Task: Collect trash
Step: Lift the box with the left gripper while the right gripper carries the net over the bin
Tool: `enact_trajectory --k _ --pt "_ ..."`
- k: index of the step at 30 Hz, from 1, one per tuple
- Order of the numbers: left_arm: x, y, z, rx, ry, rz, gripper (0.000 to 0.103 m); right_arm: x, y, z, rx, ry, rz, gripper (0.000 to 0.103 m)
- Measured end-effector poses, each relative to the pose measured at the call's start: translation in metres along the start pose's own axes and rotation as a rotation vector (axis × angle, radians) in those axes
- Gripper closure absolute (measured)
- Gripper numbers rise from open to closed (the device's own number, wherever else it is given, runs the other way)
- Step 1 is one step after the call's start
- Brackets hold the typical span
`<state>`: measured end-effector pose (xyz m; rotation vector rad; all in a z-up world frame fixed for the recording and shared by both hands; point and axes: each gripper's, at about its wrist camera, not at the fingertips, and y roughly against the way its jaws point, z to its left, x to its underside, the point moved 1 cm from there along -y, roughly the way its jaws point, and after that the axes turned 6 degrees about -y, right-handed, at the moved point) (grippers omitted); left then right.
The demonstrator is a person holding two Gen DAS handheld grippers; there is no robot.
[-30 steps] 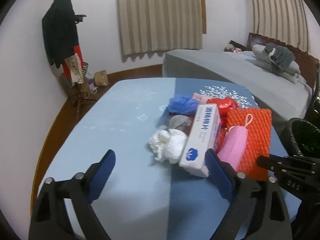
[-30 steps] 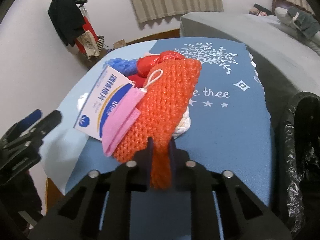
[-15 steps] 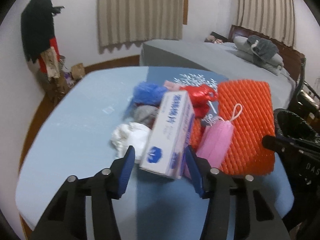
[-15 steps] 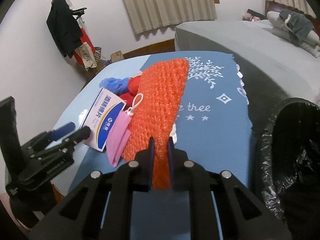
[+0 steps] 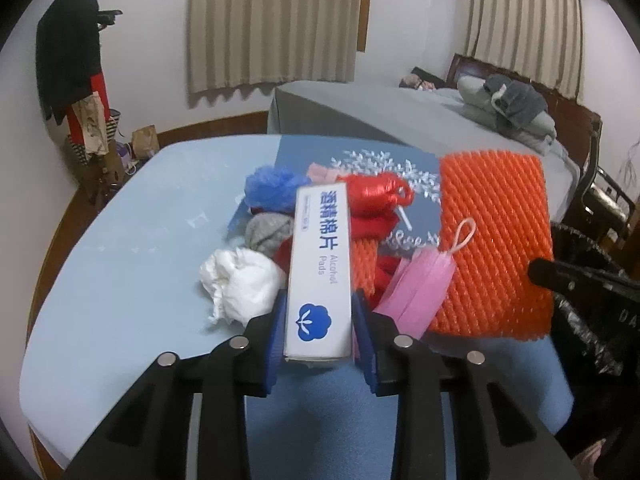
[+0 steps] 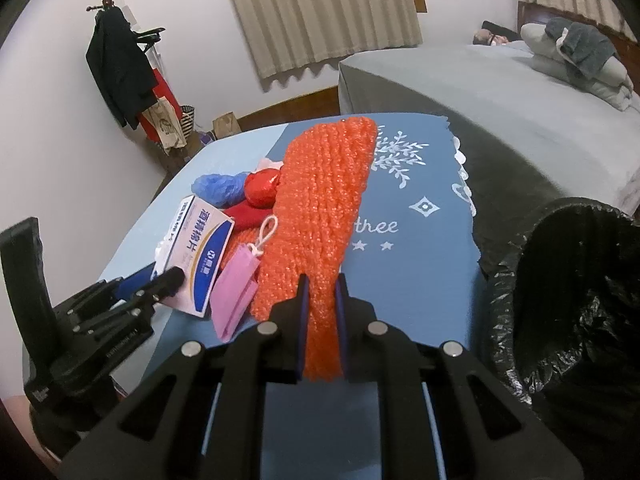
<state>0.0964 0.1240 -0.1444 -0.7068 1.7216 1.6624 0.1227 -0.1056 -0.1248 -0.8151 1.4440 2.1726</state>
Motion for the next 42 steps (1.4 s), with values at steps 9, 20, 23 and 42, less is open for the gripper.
enact_trajectory --k 9,20,23,42 --pt "-0.022 0.023 0.002 0.015 0.015 -0.064 0.072 -0.009 0.032 -0.006 0.008 -0.017 -0.079 0.091" --pt "-0.023 0.013 -0.019 0.023 -0.027 -0.038 0.072 -0.001 0.034 -0.032 0.039 -0.058 -0.040 0.091" --pt "-0.019 0.015 -0.022 0.019 -0.038 -0.044 0.072 0.002 0.033 -0.035 0.045 -0.061 -0.033 0.091" --pt "-0.063 0.039 -0.115 0.214 -0.126 -0.163 0.072 0.001 0.110 -0.107 0.221 -0.170 -0.169 0.091"
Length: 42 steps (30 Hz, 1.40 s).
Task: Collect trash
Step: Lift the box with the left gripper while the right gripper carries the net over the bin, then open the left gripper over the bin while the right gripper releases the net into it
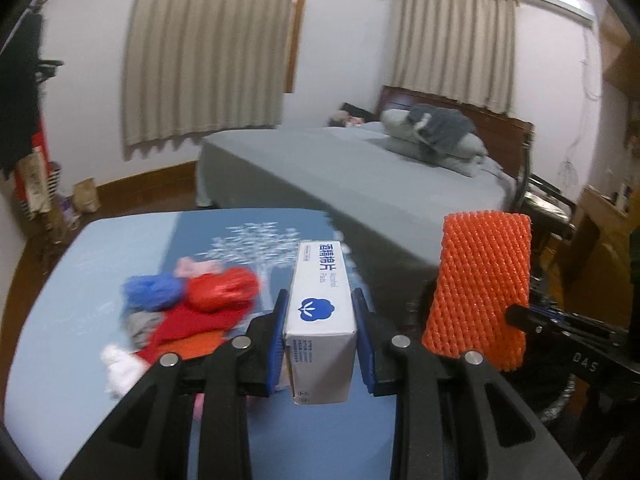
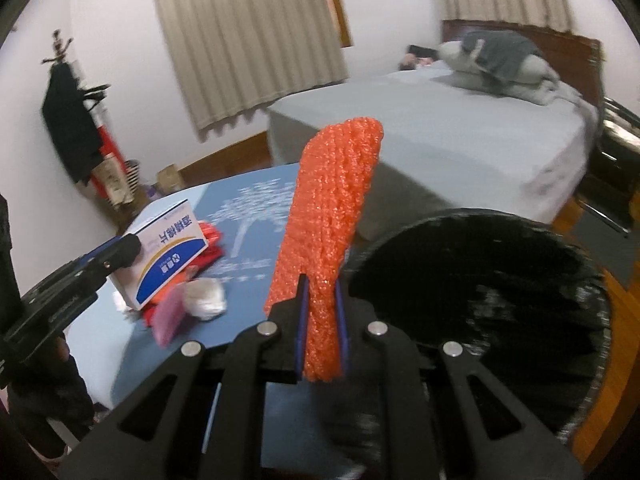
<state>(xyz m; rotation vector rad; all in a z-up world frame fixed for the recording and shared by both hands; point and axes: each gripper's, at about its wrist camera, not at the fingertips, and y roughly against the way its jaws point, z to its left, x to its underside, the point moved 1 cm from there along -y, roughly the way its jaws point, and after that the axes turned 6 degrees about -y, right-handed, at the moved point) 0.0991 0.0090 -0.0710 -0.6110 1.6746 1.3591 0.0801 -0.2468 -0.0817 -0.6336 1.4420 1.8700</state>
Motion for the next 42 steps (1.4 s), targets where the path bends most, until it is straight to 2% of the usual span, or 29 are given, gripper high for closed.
enact_trajectory --k 10,19,20,21,22,23,24,25,26,30,35,40,42 --pt "-0.010 -0.038 -0.095 0.147 -0.085 0.014 0.072 0.011 0.026 -0.077 0.186 -0.084 -0.043 0.091" --pt "-0.018 -0.061 -0.147 0.245 -0.115 0.044 0.072 0.016 0.030 -0.118 0.261 -0.143 -0.057 0.088" --pt "-0.018 -0.064 -0.148 0.253 -0.118 0.050 0.070 0.016 0.030 -0.122 0.269 -0.152 -0.057 0.088" --pt "-0.019 -0.068 -0.152 0.259 -0.121 0.055 0.056 0.018 0.031 -0.126 0.278 -0.160 -0.056 0.084" --pt "-0.018 -0.068 -0.155 0.268 -0.119 0.058 0.048 0.019 0.031 -0.128 0.284 -0.168 -0.057 0.081" --pt "-0.017 -0.069 -0.156 0.276 -0.113 0.059 0.039 0.018 0.031 -0.131 0.290 -0.175 -0.059 0.069" --pt "-0.017 -0.070 -0.156 0.277 -0.108 0.060 0.038 0.019 0.032 -0.133 0.295 -0.182 -0.065 0.056" --pt "-0.017 -0.071 -0.155 0.274 -0.107 0.062 0.037 0.019 0.034 -0.134 0.297 -0.185 -0.071 0.050" --pt "-0.016 -0.070 -0.151 0.261 -0.105 0.066 0.034 0.017 0.034 -0.136 0.299 -0.187 -0.080 0.040" --pt "-0.015 -0.064 -0.125 0.195 -0.071 0.054 0.020 0.016 0.037 -0.130 0.299 -0.187 -0.120 0.011" --pt "-0.012 -0.052 -0.077 0.075 -0.043 0.038 0.010 0.012 0.029 -0.106 0.258 -0.175 -0.133 0.007" --pt "-0.003 -0.040 -0.020 -0.070 -0.032 0.011 0.010 0.010 0.010 -0.057 0.173 -0.099 -0.154 0.007" --pt "0.002 -0.036 0.002 -0.110 -0.026 0.015 0.010 0.007 -0.006 -0.029 0.121 -0.036 -0.135 0.007"
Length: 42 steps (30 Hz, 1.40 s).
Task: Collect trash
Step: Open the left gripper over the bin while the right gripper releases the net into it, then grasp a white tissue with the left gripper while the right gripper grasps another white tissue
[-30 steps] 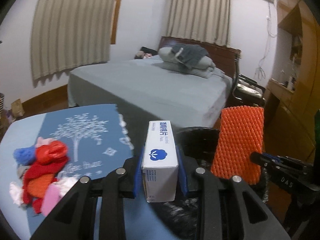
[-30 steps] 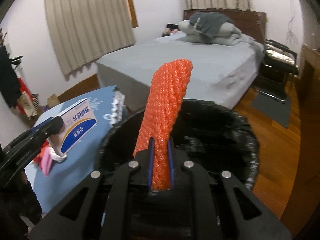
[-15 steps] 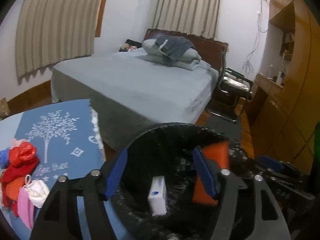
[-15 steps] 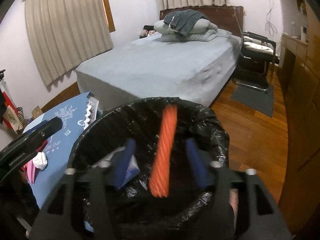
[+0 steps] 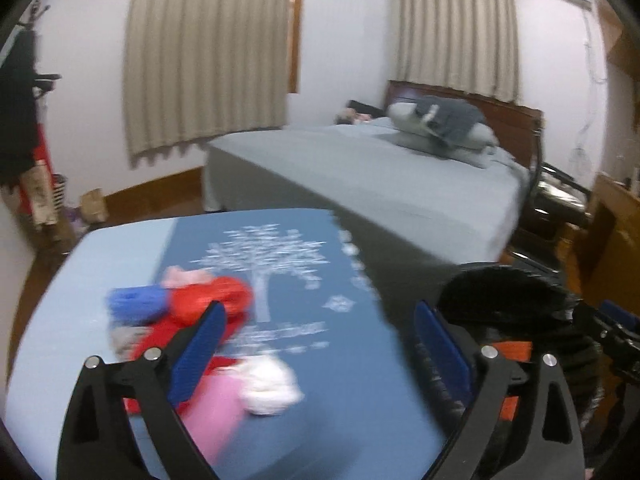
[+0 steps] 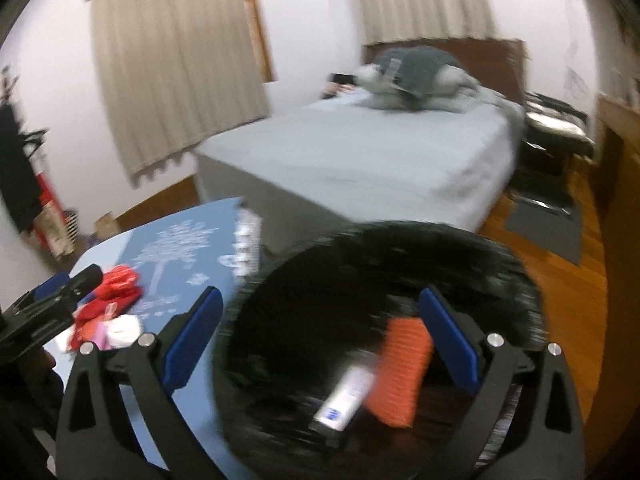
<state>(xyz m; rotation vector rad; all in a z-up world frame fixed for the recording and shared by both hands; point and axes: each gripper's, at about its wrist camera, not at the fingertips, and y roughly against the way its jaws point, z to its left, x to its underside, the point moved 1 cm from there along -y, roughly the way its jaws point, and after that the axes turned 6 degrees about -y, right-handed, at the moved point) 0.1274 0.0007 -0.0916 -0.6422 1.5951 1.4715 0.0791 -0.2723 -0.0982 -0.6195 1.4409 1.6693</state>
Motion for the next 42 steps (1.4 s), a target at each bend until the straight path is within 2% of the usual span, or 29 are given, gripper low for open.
enact_trajectory --k 4,10,15,22,24,28,32,37,39,42 --pt "0.017 0.004 0.050 -0.102 0.025 0.024 0.010 0.005 -0.020 0.052 -0.098 0.057 0.025 0.007" --pt "0.046 0.003 0.115 -0.236 0.081 0.059 0.010 0.020 -0.053 0.112 -0.177 0.118 0.050 0.007" --pt "0.071 -0.006 0.150 -0.285 0.154 0.108 0.012 0.039 -0.085 0.145 -0.193 0.182 0.099 0.008" --pt "0.095 -0.014 0.166 -0.280 0.161 0.177 0.020 0.059 -0.105 0.166 -0.219 0.206 0.157 0.011" --pt "0.097 -0.016 0.167 -0.272 0.170 0.191 0.024 0.062 -0.107 0.171 -0.236 0.222 0.175 0.020" --pt "0.100 -0.022 0.165 -0.249 0.168 0.207 0.033 0.069 -0.113 0.179 -0.263 0.243 0.219 0.025" --pt "0.104 -0.026 0.164 -0.219 0.174 0.230 0.050 0.073 -0.116 0.185 -0.285 0.264 0.250 0.031" --pt "0.104 -0.025 0.165 -0.214 0.183 0.234 0.057 0.078 -0.119 0.190 -0.326 0.274 0.295 0.042" --pt "0.105 -0.023 0.167 -0.212 0.189 0.233 0.061 0.080 -0.120 0.193 -0.358 0.284 0.316 0.058" --pt "0.105 -0.021 0.167 -0.206 0.199 0.229 0.065 0.082 -0.117 0.198 -0.375 0.306 0.316 0.074"
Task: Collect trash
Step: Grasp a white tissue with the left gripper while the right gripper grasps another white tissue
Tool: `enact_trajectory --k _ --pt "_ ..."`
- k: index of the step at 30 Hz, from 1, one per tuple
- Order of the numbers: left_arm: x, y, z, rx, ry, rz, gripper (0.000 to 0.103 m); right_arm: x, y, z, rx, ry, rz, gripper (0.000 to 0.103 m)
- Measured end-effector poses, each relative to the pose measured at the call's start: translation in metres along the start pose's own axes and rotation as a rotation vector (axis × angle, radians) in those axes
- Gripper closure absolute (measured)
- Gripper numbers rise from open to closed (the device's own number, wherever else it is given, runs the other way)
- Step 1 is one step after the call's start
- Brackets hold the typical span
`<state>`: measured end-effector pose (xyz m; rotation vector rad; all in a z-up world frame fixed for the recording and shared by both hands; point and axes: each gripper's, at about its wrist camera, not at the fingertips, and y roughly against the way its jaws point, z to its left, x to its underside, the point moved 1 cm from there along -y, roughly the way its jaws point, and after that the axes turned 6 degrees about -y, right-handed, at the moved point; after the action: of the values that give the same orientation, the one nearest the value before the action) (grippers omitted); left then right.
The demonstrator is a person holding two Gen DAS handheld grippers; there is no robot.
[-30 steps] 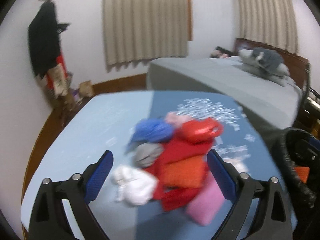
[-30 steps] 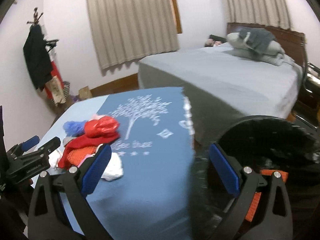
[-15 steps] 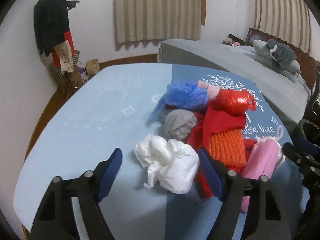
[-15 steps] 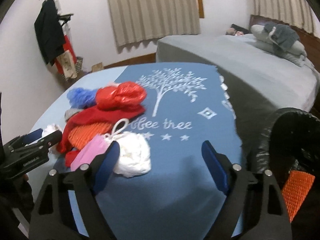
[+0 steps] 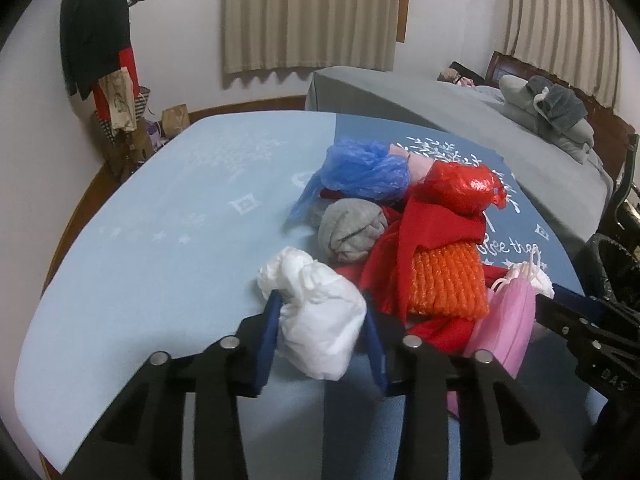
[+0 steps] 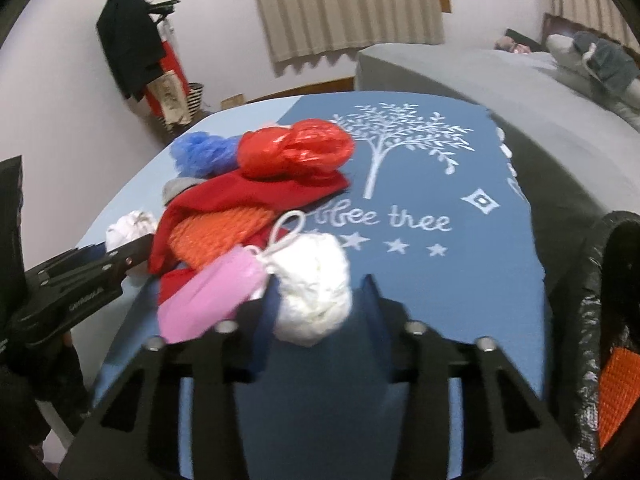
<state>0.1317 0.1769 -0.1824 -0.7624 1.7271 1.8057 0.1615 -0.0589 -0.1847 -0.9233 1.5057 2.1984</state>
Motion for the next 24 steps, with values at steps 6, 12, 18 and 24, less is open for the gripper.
enact_trajectory --k 6,12,18,24 --pt "-0.001 0.003 0.000 -0.004 0.003 -0.009 0.070 -0.004 0.008 -0.006 -0.007 -0.025 -0.008 0.083" --pt "-0.002 0.016 0.006 -0.006 0.029 -0.040 0.071 -0.011 0.023 -0.023 0.015 -0.071 -0.054 0.087" --pt "-0.004 0.024 0.007 -0.017 0.037 -0.063 0.071 -0.013 0.031 -0.036 0.029 -0.092 -0.070 0.087" --pt "-0.017 0.037 -0.001 -0.011 0.031 -0.107 0.071 -0.019 0.047 -0.044 0.035 -0.123 -0.109 0.087"
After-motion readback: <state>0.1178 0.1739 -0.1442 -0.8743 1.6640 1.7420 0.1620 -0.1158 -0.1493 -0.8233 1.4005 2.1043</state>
